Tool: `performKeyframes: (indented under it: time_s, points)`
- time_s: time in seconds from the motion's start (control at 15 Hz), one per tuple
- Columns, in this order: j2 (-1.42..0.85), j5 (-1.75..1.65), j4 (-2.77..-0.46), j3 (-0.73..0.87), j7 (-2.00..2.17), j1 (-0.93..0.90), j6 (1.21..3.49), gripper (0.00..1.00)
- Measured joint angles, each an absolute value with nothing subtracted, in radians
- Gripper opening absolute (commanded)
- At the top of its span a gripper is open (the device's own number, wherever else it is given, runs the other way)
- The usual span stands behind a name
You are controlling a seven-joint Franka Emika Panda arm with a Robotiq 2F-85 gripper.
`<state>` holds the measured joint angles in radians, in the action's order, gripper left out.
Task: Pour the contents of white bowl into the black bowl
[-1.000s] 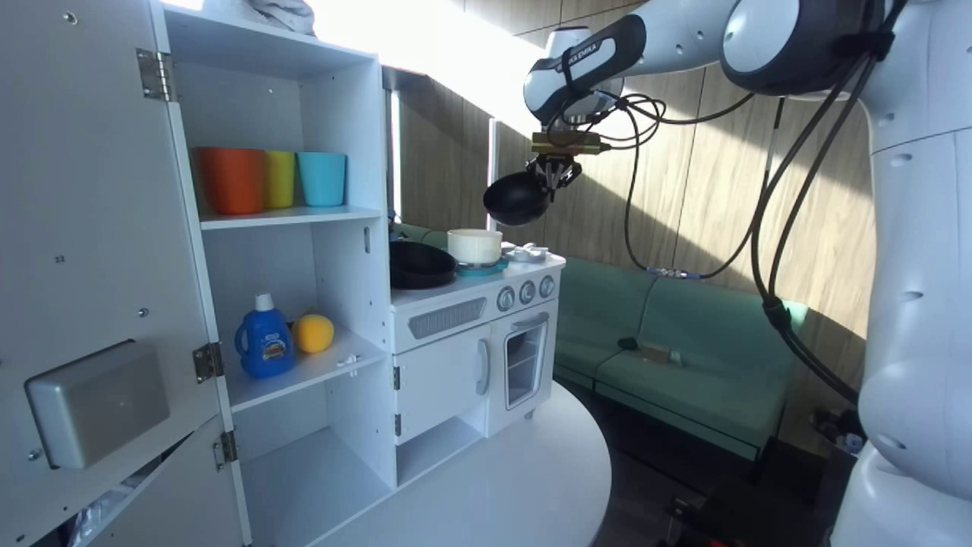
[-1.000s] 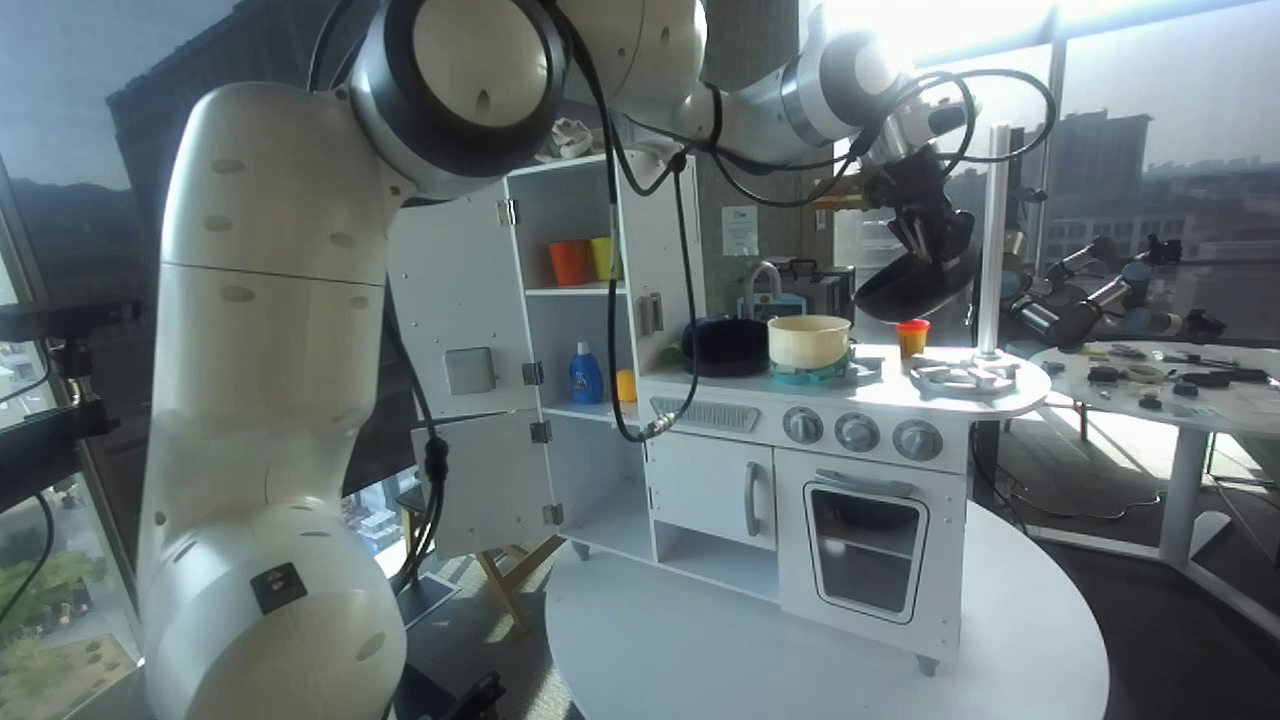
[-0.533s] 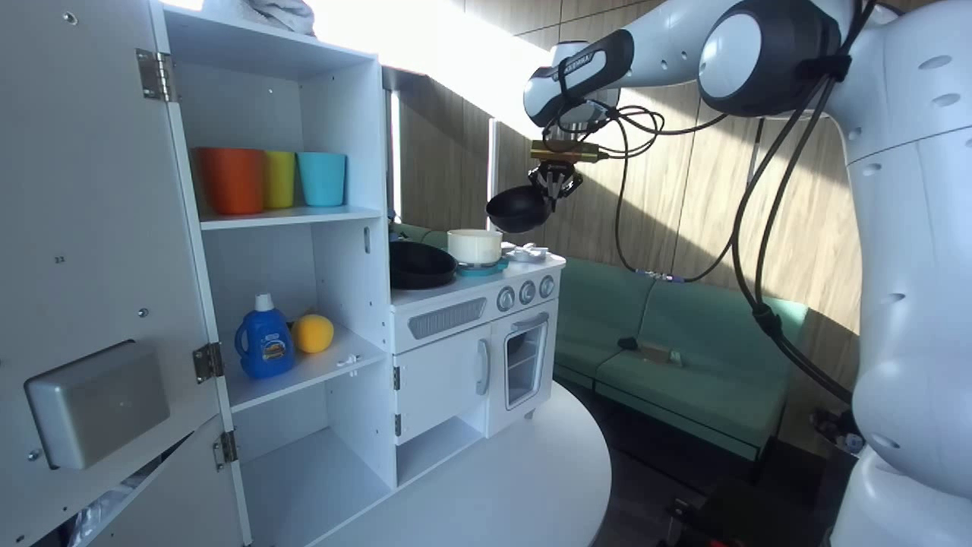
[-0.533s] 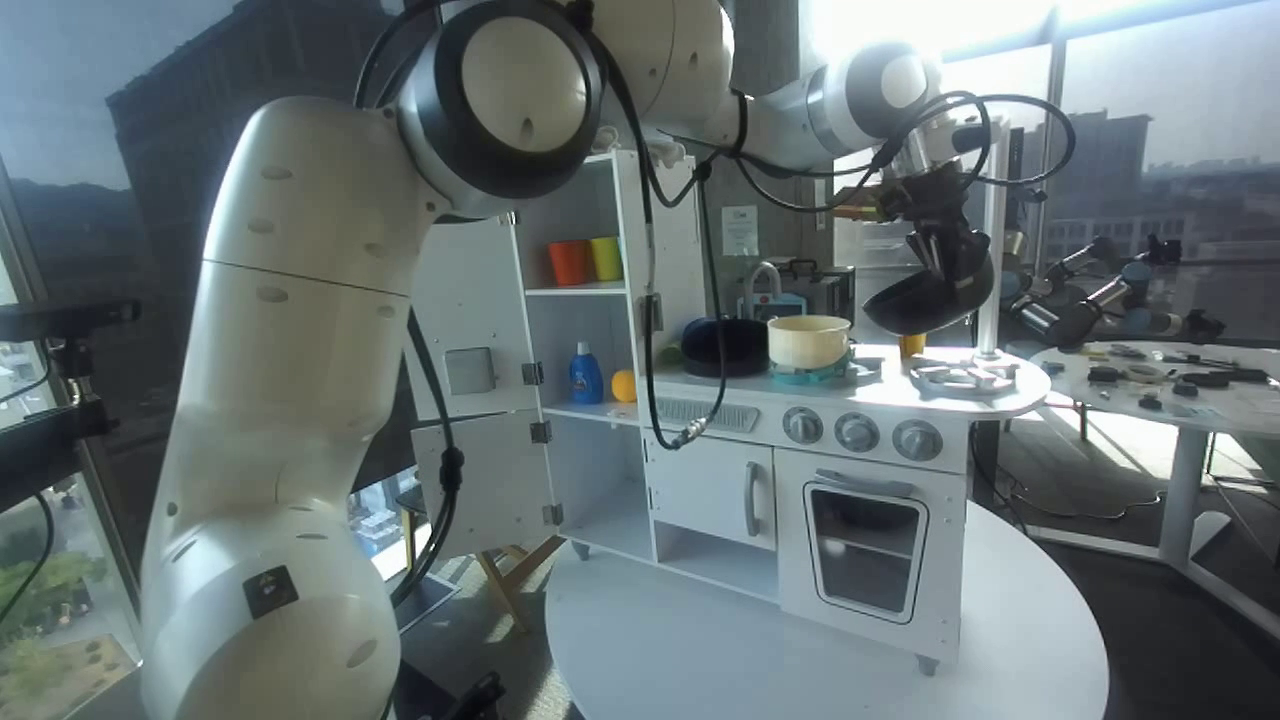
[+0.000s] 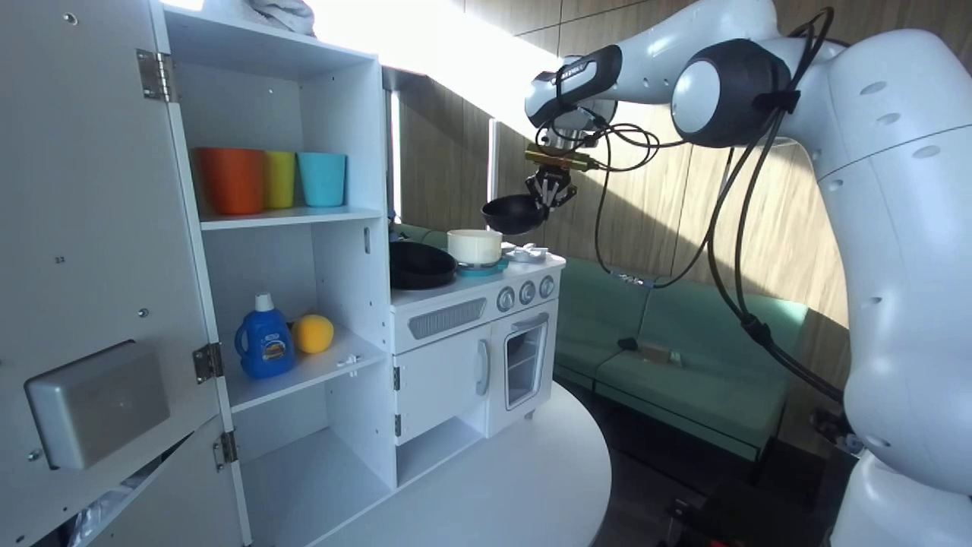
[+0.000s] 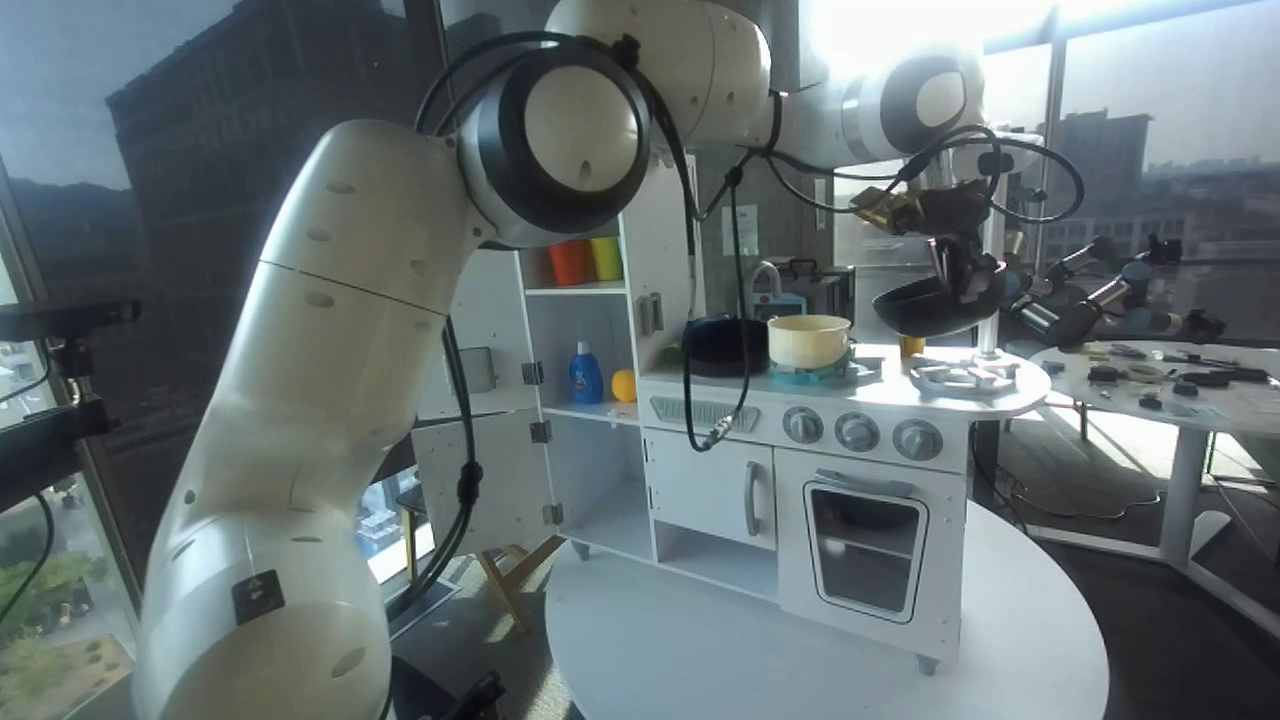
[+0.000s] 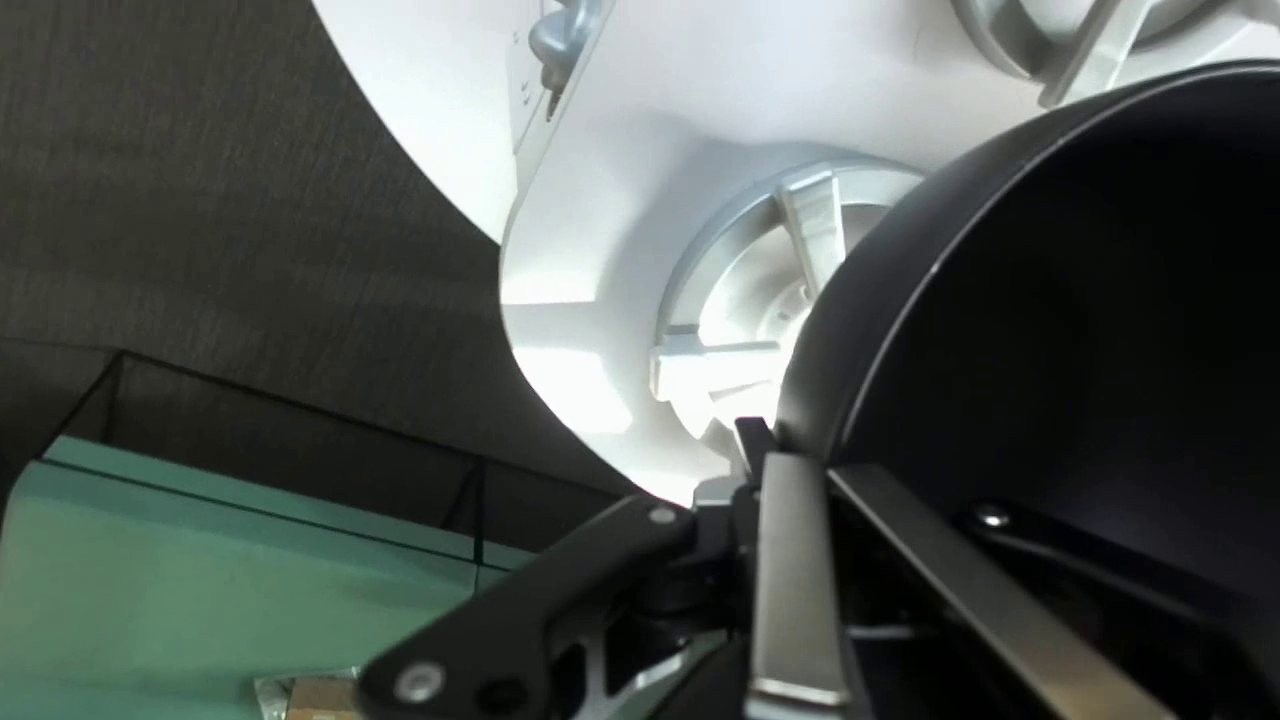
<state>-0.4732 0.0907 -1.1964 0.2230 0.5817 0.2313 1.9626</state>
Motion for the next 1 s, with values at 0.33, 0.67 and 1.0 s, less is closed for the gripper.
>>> performKeyframes:
  time_s: [0.33,0.67,1.0]
  points:
    - [-0.539,0.146,-1.117,0.223,0.612,0.265,1.926,0.06]
    - [-0.598,0.171,-1.056,0.220,0.636,0.281,1.878,0.06]
    - [-0.633,0.222,-1.014,0.218,0.650,0.290,1.849,0.40]
